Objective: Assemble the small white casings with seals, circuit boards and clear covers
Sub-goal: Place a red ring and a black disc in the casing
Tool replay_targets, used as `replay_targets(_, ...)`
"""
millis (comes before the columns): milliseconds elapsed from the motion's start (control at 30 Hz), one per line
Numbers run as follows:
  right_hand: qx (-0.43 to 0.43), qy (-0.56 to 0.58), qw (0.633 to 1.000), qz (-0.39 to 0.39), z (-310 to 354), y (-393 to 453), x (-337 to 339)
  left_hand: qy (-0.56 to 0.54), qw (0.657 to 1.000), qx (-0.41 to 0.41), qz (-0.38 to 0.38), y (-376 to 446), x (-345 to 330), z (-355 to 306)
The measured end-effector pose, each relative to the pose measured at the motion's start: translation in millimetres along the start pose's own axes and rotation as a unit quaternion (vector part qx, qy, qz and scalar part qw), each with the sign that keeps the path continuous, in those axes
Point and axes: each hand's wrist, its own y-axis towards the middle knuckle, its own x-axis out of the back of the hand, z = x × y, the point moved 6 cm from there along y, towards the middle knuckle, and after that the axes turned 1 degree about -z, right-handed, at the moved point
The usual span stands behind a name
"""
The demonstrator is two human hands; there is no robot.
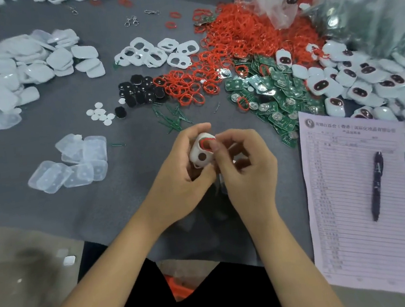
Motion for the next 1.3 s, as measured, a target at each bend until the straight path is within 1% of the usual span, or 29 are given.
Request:
replay_targets(133,-0.001,-0.015,1.0,-0.008,-0.1,1.2,0.9,-0.005,1.0,0.012,0.001,-0.2,2.3,0.3)
replay_targets(300,-0.001,-0.026,1.0,-0.015,-0.6,1.3,2.4,0.02,0.999,0.026,0.001,0.5,4.1,1.0)
replay_targets(533,-0.001,-0.032,0.999,-0.016,-1.6,1.0,0.7,0.069,0.997,0.011,-0.008,-2.0,1.8,-4.8)
replay_targets(633,0.005,-0.036,0.999,-0.024,-0.8,0.6,1.8,0.083,0.996,-0.007,-0.028,-3.8,0.4,-8.8)
replay_targets(733,0.023,-0.042,0.999,-0.019,1.9,0.5,0.4,0.083,0.996,-0.005,-0.044,-4.3,2.5,-9.0)
replay_targets(900,0.018,-0.037,0.999,-0.024,1.0,0.4,0.8,0.106,0.994,0.001,-0.01,-4.1,0.5,-7.2)
replay_targets(1100,0.04,-0.054,0.998,-0.015,1.6,-0.3,-2.2,0.076,0.997,-0.006,-0.012,-5.2,-2.3,-7.3)
replay_targets(1200,0.052,-0.057,0.997,-0.025,2.7,-1.9,-1.4,0.077,0.997,-0.003,-0.025,-5.8,-1.2,-8.0)
replay_targets(1300,0.061,-0.074,0.995,-0.017,3.8,-3.3,-3.9,0.08,0.996,-0.002,-0.034,-6.4,-1.4,-10.5)
